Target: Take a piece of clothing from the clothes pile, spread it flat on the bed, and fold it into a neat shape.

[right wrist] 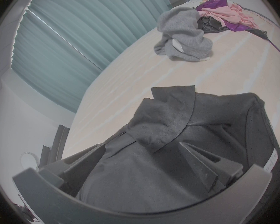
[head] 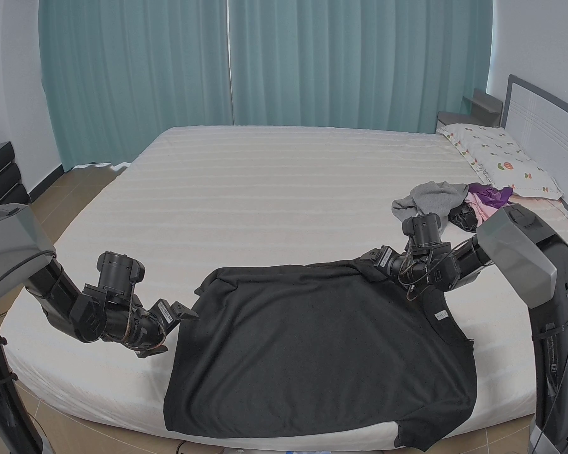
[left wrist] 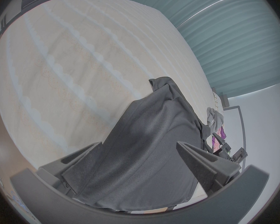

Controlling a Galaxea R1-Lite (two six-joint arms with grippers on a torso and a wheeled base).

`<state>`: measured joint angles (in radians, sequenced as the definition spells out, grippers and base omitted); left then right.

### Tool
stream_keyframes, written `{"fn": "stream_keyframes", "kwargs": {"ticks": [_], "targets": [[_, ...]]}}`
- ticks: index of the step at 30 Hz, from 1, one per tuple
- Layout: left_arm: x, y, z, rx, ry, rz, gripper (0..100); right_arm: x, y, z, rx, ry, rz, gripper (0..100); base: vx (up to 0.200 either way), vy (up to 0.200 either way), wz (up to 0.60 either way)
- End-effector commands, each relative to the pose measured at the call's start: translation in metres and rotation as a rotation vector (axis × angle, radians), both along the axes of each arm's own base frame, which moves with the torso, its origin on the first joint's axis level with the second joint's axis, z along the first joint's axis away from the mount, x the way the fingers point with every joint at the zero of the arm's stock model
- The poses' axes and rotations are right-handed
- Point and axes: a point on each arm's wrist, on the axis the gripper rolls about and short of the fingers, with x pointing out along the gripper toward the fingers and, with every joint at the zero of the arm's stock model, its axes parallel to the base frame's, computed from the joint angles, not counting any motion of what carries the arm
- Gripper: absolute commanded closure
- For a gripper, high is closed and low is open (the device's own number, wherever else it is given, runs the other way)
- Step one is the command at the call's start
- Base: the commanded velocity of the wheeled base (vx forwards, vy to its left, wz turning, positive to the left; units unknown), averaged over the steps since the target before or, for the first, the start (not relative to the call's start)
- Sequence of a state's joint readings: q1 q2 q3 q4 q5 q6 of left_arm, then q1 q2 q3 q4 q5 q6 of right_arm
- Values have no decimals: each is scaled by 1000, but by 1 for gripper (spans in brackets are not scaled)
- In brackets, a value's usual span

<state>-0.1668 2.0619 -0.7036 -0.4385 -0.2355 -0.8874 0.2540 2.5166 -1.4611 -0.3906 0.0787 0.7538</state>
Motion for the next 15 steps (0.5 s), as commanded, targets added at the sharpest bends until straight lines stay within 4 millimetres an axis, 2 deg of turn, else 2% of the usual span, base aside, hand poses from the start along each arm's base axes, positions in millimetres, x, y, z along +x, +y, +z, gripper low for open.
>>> {"fn": "stream_keyframes", "kwargs": {"ticks": [1, 7, 15], "targets": [[0, 0, -1, -2, 2, -3, 0, 16, 5, -27, -28, 38, -18, 0, 0, 0, 0], [2, 0, -2, -1, 4, -2, 0, 27, 5, -33, -50, 31, -47, 0, 0, 0, 0], [2, -1, -3, -2, 4, -1, 0, 57, 11, -33, -25, -121, -68, 0, 0, 0, 0]]}}
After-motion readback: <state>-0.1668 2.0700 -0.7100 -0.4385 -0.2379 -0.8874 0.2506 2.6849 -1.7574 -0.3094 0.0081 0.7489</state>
